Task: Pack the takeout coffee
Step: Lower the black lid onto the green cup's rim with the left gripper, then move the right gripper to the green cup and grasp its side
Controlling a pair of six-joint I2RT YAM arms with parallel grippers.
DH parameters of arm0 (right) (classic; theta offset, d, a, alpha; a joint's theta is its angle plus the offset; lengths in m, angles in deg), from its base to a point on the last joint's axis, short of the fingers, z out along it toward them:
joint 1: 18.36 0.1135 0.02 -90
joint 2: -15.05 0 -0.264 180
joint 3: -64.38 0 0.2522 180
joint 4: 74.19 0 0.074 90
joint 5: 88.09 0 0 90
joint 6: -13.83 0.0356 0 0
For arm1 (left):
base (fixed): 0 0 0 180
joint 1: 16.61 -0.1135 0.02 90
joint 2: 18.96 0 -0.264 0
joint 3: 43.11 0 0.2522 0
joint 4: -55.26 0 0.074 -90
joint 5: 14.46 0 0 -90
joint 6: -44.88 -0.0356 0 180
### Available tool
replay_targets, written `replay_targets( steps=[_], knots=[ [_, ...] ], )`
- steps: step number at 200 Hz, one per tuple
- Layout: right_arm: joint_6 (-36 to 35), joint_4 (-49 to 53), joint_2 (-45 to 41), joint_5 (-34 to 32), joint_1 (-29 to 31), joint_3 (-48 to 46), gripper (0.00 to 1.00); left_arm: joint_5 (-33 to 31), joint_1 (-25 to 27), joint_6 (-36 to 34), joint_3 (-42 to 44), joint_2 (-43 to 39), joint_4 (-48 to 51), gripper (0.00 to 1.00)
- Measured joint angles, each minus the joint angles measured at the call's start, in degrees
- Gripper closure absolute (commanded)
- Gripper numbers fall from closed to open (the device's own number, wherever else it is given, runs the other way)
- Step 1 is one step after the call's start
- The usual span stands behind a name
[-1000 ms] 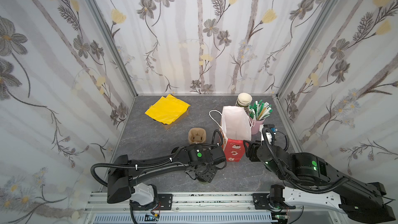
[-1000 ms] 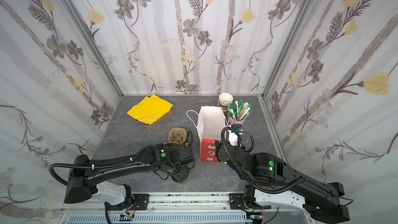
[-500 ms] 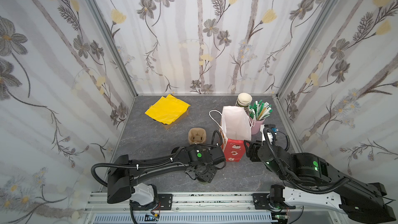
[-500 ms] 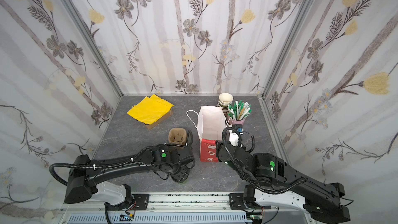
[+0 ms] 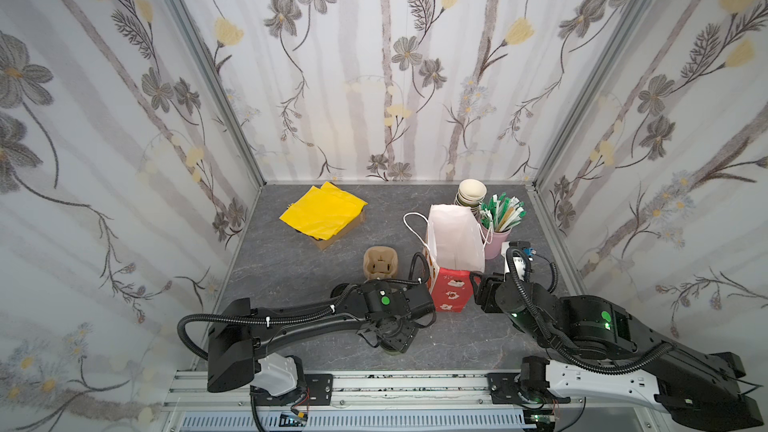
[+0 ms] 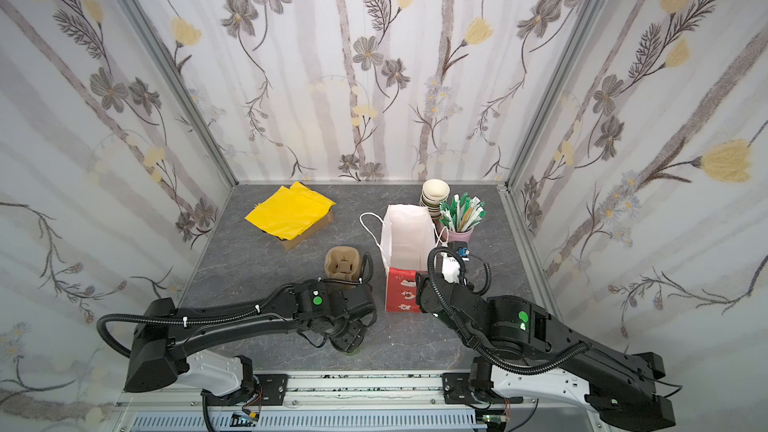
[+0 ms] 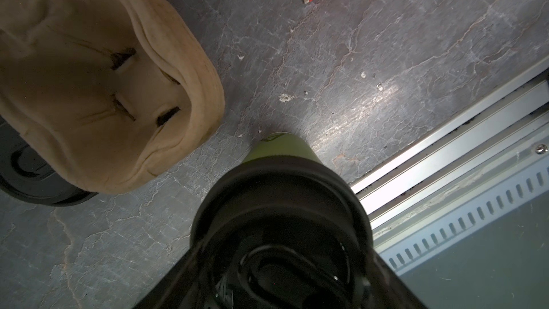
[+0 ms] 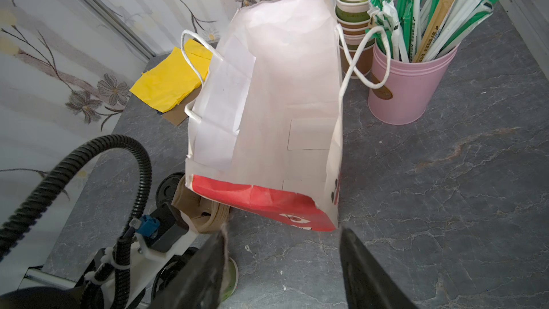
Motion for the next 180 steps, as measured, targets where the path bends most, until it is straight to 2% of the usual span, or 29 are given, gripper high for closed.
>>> replay_targets(
  steps=[56, 107, 147, 180],
  knots=[
    [5.0, -0.1, 0.1, 6.1, 0.0, -3.7, 0.39, -0.2, 0.1, -0.2, 0.3, 0.0, -0.4, 0.28],
    [9.5, -3.4, -3.1, 12.4, 0.0, -9.8, 0.32, -0.1, -0.3, -0.2, 0.2, -0.9, 0.2, 0.29],
    [17.6, -15.4, -10.4, 23.1, 0.0, -26.4, 0.29, 0.2, -0.6, -1.4, 2.0, -2.6, -1.2, 0.29],
    [22.8, -31.4, -14.1, 30.7, -0.1, -38.8, 0.22, 0.9, -0.8, -2.9, 3.3, -4.1, -2.2, 0.28]
  ],
)
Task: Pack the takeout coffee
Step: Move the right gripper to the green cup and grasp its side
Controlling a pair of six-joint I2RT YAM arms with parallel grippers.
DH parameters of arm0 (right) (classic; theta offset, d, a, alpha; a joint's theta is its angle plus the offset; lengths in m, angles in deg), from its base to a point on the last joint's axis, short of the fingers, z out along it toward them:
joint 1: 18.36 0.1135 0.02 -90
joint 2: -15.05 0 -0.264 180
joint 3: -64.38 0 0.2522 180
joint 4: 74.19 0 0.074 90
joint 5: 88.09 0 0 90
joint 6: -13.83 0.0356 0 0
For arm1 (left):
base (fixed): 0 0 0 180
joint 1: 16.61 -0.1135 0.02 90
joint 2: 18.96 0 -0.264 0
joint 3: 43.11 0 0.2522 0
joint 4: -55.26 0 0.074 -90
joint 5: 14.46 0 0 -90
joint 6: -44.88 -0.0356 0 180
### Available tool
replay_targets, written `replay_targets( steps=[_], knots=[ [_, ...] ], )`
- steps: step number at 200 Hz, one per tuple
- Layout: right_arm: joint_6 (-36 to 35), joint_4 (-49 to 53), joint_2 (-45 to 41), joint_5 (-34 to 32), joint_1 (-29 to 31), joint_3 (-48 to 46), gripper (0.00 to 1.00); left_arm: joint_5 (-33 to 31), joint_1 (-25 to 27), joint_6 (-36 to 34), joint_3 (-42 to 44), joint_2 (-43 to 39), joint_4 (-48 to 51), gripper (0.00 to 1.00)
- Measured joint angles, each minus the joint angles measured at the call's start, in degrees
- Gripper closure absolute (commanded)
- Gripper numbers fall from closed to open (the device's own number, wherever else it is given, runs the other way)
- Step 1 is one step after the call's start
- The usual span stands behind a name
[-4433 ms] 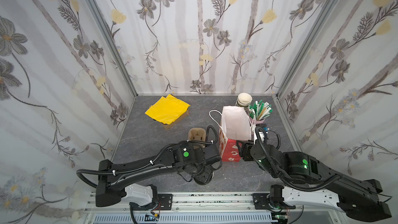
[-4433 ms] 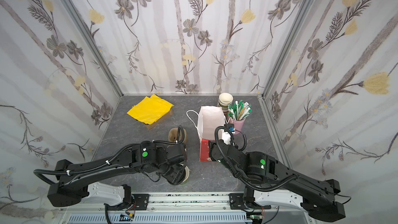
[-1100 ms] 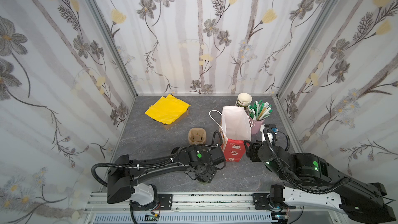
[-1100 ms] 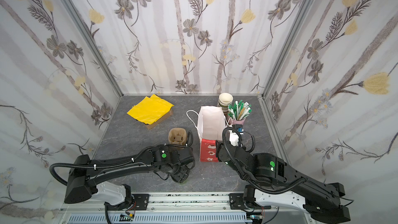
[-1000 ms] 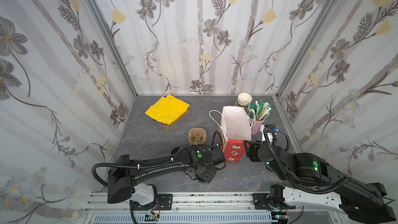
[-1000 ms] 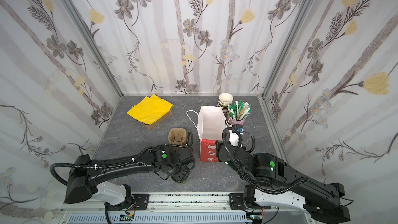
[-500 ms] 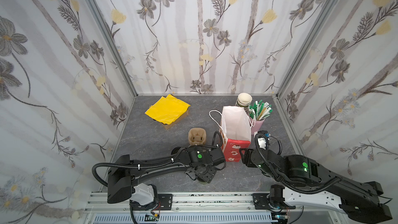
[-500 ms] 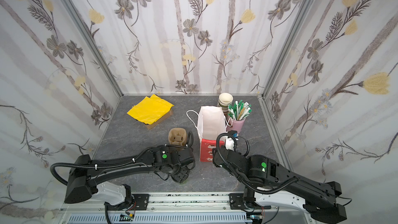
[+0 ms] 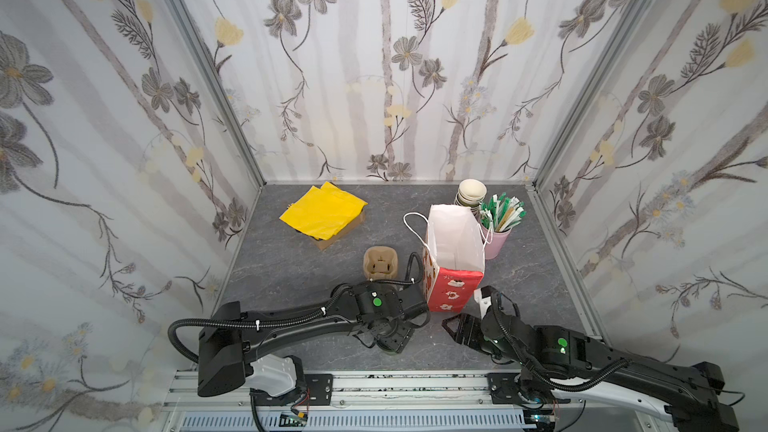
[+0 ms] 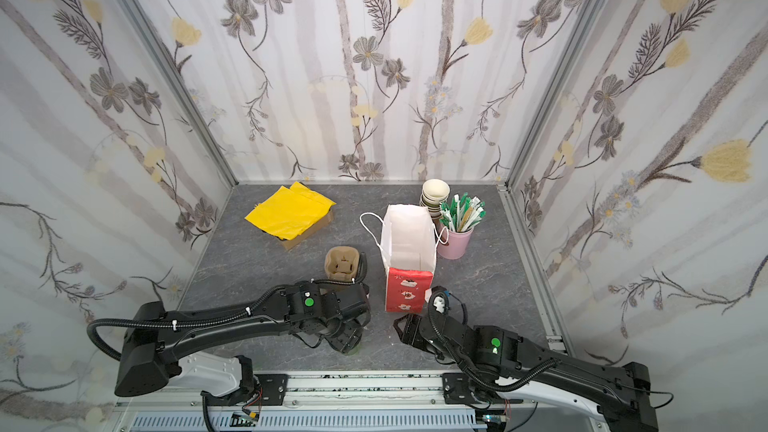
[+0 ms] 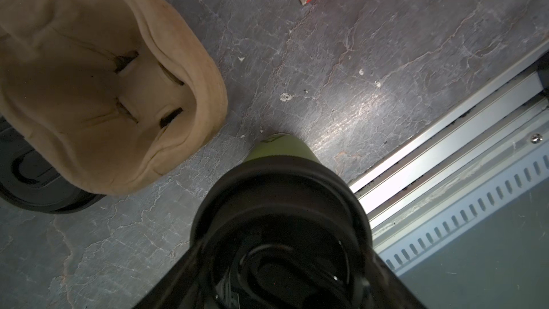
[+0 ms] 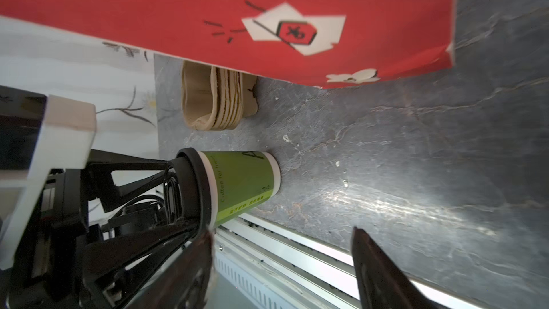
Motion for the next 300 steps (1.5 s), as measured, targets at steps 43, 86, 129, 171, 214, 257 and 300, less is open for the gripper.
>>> replay_targets(
  steps=[43, 86, 129, 171, 214, 257, 300],
  knots=[
    [3.2, -21.4, 4.2, 5.6, 0.0, -8.0, 0.16, 0.6, -0.1, -1.6, 1.1, -1.1, -1.0, 0.29],
    [4.9, -38.4, 12.3, 9.9, -0.1, -11.7, 0.23, 0.8, -0.1, -4.4, 2.4, -2.0, -2.5, 0.29],
    [5.7, -50.5, 18.0, 12.2, -0.2, -13.2, 0.25, 1.0, -0.1, -5.7, 2.6, -2.0, -2.9, 0.29],
    [5.9, -58.4, 24.6, 14.4, -0.5, -13.1, 0.29, 1.0, -0.1, -6.1, 3.6, -2.8, -3.9, 0.29],
    [6.0, -63.9, 31.2, 16.5, -1.1, -12.8, 0.36, 1.0, 0.0, -6.7, 4.3, -3.4, -4.3, 0.29],
    [6.7, -65.5, 33.2, 17.1, -1.1, -12.8, 0.43, 1.0, 0.0, -6.9, 4.5, -4.1, -4.5, 0.24],
    [6.8, -64.4, 33.1, 17.8, -1.1, -12.3, 0.45, 1.5, -0.1, -6.6, 4.5, -4.8, -4.3, 0.18]
  ],
)
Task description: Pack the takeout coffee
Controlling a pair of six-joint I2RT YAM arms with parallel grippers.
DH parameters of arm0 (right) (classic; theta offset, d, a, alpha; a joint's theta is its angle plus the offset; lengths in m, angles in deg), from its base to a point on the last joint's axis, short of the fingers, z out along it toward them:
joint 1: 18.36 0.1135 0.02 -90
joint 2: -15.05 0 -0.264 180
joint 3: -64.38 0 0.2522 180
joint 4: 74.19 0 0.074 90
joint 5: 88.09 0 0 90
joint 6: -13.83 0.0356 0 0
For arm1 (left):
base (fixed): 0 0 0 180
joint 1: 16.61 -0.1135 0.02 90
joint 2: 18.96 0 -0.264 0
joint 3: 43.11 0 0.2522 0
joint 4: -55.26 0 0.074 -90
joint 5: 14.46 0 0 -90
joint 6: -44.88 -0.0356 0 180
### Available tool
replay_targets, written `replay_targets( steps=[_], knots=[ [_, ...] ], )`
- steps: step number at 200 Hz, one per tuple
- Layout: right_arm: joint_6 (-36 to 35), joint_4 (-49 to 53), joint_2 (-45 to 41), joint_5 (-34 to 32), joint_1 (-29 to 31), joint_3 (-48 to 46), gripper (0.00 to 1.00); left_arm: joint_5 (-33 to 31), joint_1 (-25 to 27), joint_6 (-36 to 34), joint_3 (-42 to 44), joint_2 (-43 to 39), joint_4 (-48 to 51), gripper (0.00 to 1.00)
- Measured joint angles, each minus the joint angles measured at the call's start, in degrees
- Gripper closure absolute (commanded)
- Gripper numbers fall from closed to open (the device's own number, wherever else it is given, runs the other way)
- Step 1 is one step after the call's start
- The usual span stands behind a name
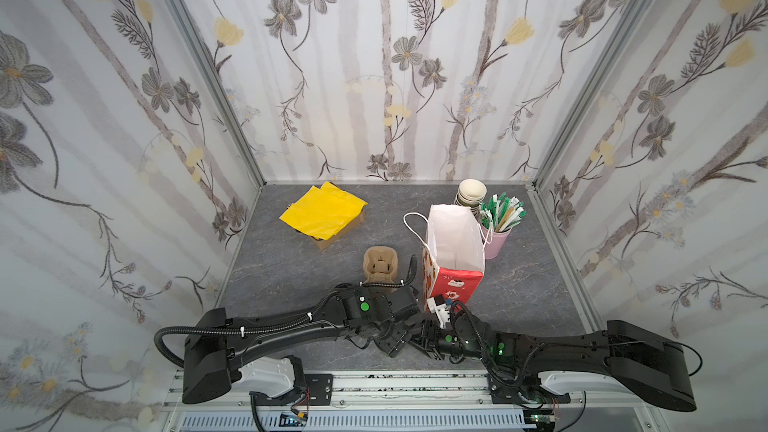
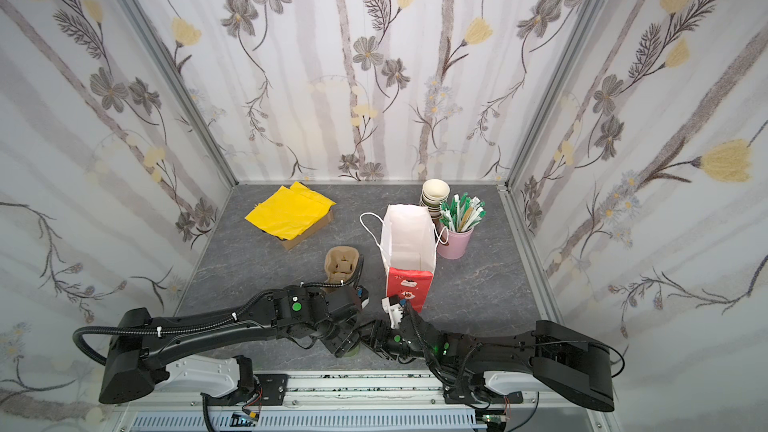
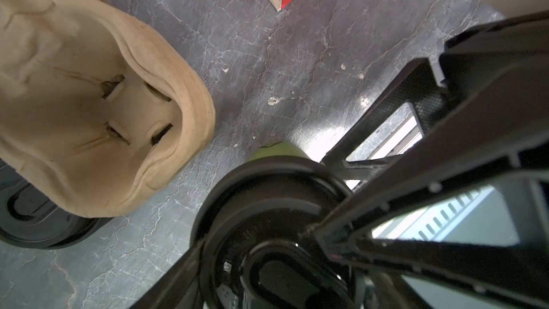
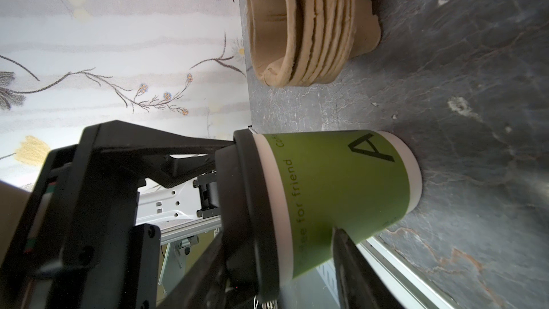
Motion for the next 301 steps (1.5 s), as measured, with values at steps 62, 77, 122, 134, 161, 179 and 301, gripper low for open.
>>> replay_targets(
  steps=[62, 77, 122, 134, 161, 179, 301],
  knots=[
    [-0.5, 3.7, -0.3, 0.8, 0.0, 1.5, 0.44, 1.0, -0.1, 0.9, -0.2, -2.5, -0.5, 0.12],
    [-0.9, 4.6, -0.3, 0.8, 0.0, 2.0, 0.43, 1.0, -0.1, 1.2, -0.2, -3.1, -0.4, 0.11],
    [-2.0, 9.1, -1.5, 1.0, 0.0, 3.1, 0.26, -2.7, -0.8, 4.7, -3.2, -8.5, -1.2, 0.10],
    [-2.5, 11.1, -2.6, 1.0, 0.0, 3.4, 0.23, -3.9, -1.6, 6.9, -3.8, -10.4, -1.4, 0.12],
    [-3.7, 16.5, -5.7, 0.7, 0.0, 4.5, 0.21, -4.6, -4.8, 15.0, -2.4, -16.3, -2.2, 0.24],
    [-4.7, 19.6, -7.4, 0.1, 0.0, 6.0, 0.24, -3.1, -6.9, 21.8, 1.9, -21.0, -2.3, 0.32],
    [-10.1, 26.8, -3.4, 1.7, -1.3, 11.9, 0.44, 12.5, -15.6, 33.4, 15.6, -27.1, -4.9, 0.51]
  ],
)
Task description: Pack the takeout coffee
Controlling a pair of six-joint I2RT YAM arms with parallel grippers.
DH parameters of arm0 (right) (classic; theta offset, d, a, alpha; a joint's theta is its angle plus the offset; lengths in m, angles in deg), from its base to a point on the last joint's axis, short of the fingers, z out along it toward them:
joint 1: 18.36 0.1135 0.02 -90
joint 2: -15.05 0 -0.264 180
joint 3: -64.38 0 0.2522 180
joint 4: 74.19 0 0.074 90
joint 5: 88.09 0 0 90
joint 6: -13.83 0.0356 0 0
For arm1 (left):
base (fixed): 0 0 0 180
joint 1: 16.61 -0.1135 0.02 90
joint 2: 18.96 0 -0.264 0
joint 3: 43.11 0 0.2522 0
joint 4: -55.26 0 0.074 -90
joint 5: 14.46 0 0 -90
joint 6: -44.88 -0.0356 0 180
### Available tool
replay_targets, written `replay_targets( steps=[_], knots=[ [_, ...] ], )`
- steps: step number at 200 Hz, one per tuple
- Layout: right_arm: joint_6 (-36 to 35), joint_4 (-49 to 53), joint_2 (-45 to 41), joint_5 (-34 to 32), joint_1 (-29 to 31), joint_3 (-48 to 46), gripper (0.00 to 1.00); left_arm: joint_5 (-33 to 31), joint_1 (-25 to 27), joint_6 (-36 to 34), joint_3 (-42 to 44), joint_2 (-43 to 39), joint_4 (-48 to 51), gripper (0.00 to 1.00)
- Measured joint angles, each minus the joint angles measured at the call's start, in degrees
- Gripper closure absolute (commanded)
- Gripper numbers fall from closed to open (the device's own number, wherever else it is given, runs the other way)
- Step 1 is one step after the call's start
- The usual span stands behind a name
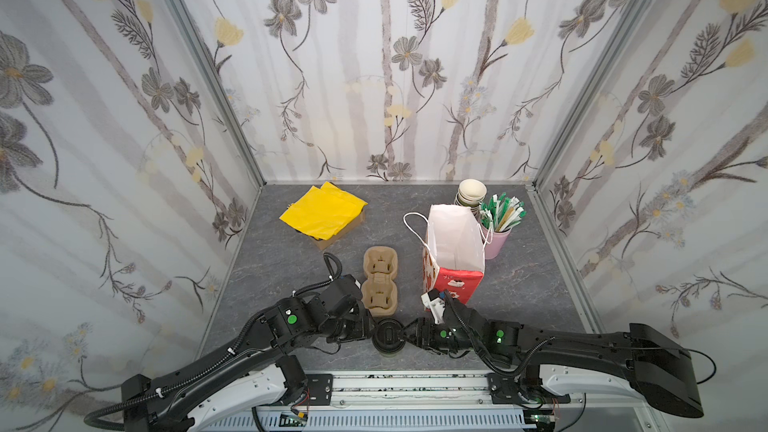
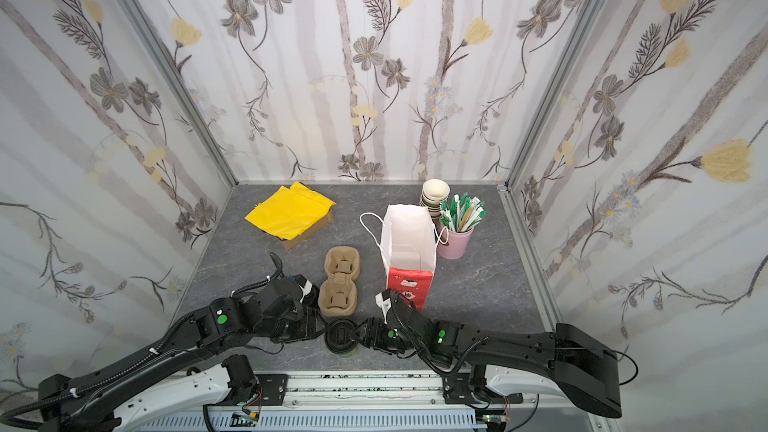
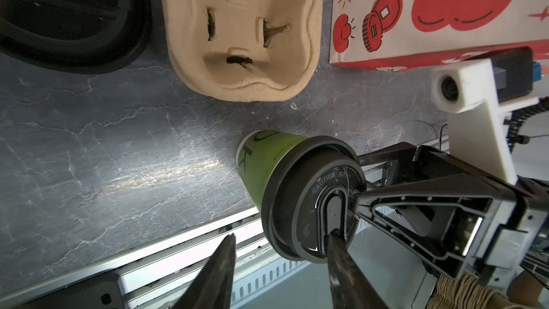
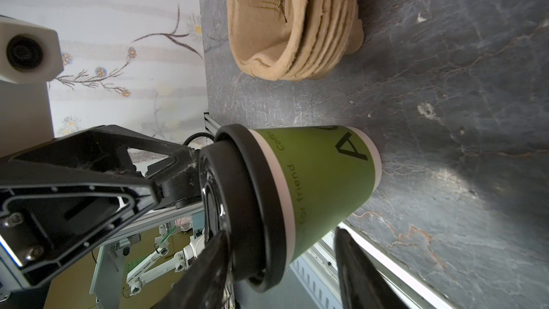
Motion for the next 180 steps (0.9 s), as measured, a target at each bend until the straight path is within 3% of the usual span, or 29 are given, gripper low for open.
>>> replay_targets(
  steps=[143, 180],
  knots=[
    [-0.8, 0.2, 1.2, 0.3, -0.1, 0.9, 0.56, 6.8, -0.9, -1.1, 8.8, -0.7, -10.1, 0.73],
    [-0.7, 0.5, 1.6, 0.4, -0.1, 1.0, 0.56, 6.9, -1.0, -1.0, 9.9, -1.3, -11.4, 0.71]
  ],
)
